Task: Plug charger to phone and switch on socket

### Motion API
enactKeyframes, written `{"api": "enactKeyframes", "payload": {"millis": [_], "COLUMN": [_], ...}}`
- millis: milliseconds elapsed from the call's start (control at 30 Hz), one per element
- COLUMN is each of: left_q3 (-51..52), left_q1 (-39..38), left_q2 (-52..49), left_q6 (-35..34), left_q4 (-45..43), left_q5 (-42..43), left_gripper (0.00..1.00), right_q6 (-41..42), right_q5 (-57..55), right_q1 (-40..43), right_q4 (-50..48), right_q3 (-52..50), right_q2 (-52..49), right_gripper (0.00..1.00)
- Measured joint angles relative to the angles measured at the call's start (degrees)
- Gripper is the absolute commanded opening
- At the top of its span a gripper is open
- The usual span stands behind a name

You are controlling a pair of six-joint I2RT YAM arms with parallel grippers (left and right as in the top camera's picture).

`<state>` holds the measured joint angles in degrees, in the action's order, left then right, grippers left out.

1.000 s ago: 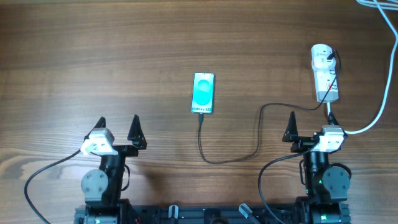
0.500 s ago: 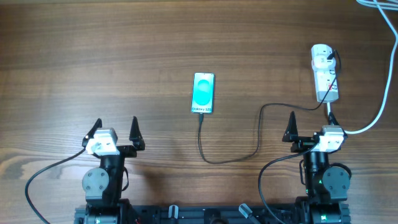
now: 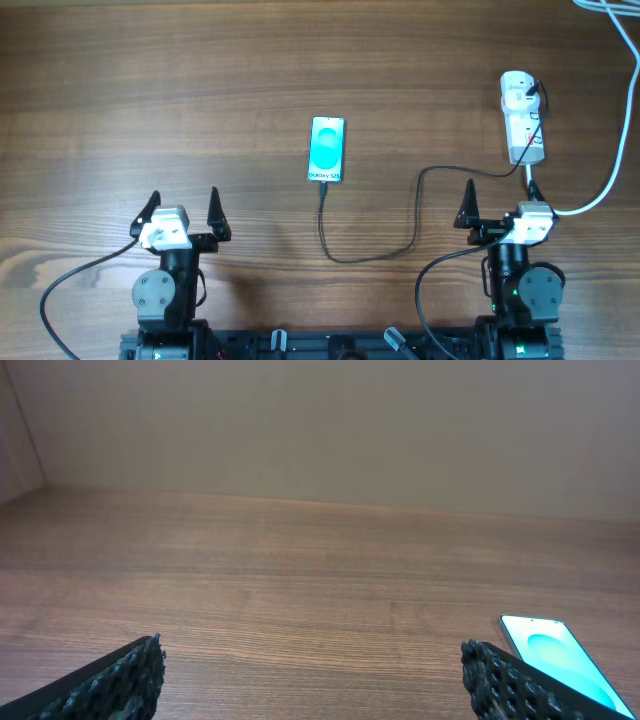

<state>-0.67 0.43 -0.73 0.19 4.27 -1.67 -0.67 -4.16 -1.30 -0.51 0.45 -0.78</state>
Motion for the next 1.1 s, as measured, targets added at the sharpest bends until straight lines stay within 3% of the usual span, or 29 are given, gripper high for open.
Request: {"api": "enactKeyframes", "payload": {"millis": [1100], "left_q3": [0.0], "left_q1": [0.0], "left_q2": [0.0], "left_q6": [1.3], "left_q4": [0.0], "left_q5": [0.0], "left_gripper": [1.0], "right_q6": [0.0], "right_q5": [0.0], "right_q1": [0.0], "right_q4": [0.0], "right_q3": [0.0], "right_q2": [0.0], "right_gripper": [1.0]}}
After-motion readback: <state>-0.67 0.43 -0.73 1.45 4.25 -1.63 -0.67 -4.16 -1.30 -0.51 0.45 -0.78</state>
